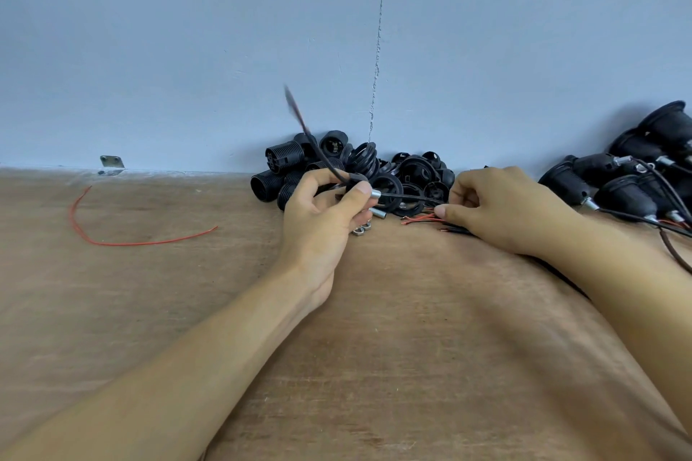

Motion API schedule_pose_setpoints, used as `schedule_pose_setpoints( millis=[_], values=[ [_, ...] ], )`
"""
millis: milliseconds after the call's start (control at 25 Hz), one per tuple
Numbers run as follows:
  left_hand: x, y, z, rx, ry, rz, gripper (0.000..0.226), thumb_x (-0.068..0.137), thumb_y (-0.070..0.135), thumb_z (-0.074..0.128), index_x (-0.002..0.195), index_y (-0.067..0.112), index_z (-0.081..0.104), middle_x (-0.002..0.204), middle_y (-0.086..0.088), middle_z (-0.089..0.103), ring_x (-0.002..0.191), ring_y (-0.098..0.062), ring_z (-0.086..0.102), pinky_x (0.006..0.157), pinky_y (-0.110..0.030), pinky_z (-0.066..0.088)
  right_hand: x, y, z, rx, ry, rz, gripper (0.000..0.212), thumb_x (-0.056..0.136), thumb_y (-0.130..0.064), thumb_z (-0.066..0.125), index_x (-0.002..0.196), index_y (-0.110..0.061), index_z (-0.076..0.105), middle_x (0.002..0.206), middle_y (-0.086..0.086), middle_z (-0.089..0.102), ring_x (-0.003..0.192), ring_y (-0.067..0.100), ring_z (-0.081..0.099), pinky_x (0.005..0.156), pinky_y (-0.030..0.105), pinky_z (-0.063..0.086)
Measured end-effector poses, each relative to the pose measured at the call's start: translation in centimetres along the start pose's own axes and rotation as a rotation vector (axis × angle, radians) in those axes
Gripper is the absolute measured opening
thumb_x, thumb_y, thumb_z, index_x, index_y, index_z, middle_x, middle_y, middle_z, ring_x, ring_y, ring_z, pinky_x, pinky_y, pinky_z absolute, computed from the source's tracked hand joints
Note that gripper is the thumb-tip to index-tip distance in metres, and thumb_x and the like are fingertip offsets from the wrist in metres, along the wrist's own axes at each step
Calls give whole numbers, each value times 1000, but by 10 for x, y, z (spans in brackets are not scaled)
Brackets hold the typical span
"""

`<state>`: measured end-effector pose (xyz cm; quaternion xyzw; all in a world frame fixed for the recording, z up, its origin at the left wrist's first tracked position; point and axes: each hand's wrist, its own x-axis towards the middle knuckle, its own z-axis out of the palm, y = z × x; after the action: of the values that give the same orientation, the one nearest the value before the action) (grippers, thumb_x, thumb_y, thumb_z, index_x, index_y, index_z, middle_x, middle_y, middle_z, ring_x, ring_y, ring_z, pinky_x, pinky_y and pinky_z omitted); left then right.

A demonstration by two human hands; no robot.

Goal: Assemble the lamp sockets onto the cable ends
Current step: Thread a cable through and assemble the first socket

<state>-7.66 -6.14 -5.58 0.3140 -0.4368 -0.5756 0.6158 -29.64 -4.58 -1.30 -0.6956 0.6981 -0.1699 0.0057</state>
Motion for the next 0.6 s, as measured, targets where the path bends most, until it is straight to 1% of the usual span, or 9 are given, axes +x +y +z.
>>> schedule_pose_setpoints(
  millis=[160,240,320,360,440,480,560,600],
  values=[
    [-2,-2,-2,4,6,-32,11,94,5,70,96,13,63,83,-4,77,96,-28,76,85,-31,62,1,5,-2,-25,-37,42,27,84,-55,69,75,-30,62,84,-8,63,85,13,58,70,34,47],
    [-3,-2,-1,7,-16,-54,8,95,6,69,96,11,63,82,-3,77,96,-27,77,86,-31,62,0,3,-4,-92,-67,17,25,83,-55,69,77,-31,62,84,-13,63,87,14,60,74,34,49],
    [-6,-3,2,-15,-43,-82,6,95,5,69,97,7,64,84,-5,77,96,-28,77,88,-34,62,0,-2,-2,-112,-47,-62,22,85,-54,66,81,-33,61,84,-18,62,87,12,60,78,33,46],
    [-7,-4,4,-31,-59,-101,6,95,4,68,99,4,64,86,-8,77,96,-29,77,87,-34,62,0,-6,0,-73,-27,-105,20,86,-53,66,81,-34,61,83,-19,62,85,8,60,77,31,45],
    [-10,-5,6,-38,-89,-137,11,95,3,68,104,0,64,95,-15,76,96,-30,77,86,-34,62,-3,-16,7,91,-22,-164,17,87,-49,68,80,-35,61,76,-17,64,73,-3,59,66,20,42],
    [-12,-5,6,-25,-99,-145,13,95,3,68,106,-1,64,99,-18,76,96,-30,77,86,-34,62,-4,-20,11,161,-33,-185,16,88,-48,67,80,-35,62,71,-16,64,67,-4,58,61,17,39],
    [-13,-4,6,15,-87,-130,11,94,3,69,104,2,64,99,-18,77,95,-28,77,85,-34,63,-7,-23,17,202,-58,-220,18,92,-47,62,81,-33,65,65,-14,63,64,-1,57,57,19,39],
    [-12,-4,5,32,-62,-115,9,94,4,69,102,4,64,97,-16,77,93,-28,77,84,-34,63,-8,-23,16,187,-71,-226,19,93,-48,60,82,-34,66,65,-18,62,64,-1,56,57,22,38]
  ],
)
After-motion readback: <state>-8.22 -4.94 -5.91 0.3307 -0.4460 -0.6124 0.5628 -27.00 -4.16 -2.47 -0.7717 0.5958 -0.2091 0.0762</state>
